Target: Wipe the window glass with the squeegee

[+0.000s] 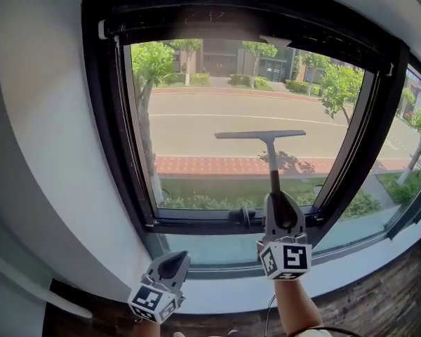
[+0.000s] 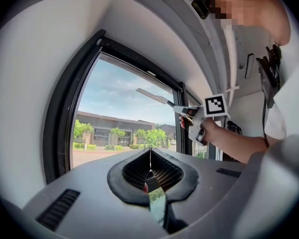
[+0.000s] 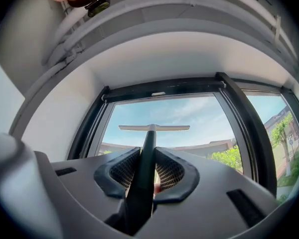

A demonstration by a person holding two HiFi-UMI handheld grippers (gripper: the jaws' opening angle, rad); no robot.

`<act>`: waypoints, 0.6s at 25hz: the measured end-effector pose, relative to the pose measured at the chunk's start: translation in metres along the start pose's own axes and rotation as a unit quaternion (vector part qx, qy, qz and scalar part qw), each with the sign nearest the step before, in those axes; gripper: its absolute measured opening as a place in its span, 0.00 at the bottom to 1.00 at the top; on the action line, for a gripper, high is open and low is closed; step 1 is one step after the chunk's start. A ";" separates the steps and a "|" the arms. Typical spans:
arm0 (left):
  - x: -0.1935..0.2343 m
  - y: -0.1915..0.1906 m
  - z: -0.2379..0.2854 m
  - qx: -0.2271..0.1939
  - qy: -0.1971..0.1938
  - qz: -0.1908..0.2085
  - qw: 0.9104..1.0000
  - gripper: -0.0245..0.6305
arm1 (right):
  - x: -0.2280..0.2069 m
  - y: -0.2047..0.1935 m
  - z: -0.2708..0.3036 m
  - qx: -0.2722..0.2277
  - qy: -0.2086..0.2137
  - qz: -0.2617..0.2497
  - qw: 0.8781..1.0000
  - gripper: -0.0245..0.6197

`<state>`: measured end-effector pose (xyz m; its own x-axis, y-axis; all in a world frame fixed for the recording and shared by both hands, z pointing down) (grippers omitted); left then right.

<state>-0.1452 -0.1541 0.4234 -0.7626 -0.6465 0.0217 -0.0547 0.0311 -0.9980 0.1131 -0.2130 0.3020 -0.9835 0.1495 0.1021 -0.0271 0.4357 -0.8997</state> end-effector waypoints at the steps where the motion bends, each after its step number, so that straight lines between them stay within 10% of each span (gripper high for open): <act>1: 0.007 0.001 -0.005 -0.002 -0.003 -0.001 1.000 0.07 | 0.009 0.011 0.019 -0.012 -0.002 -0.007 1.000 0.19; 15: 0.039 0.010 -0.025 -0.019 -0.051 0.003 0.998 0.07 | 0.079 0.098 0.178 -0.062 -0.028 -0.066 0.996 0.19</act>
<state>-0.1922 -0.1599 0.4154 -0.6928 -0.7211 0.0076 -0.0763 0.0628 -0.9951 0.0009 -0.3163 0.1467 -0.9813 0.0361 0.1892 -0.1378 0.5547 -0.8205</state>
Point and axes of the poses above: the fingertips, and each gripper's own axes: z forward along the fingers, x to its left, y out of its top, the point moved 6 cm from there along -z, backward along the fingers, and after that the axes turned 1 degree about -x, right-handed, at the moved point
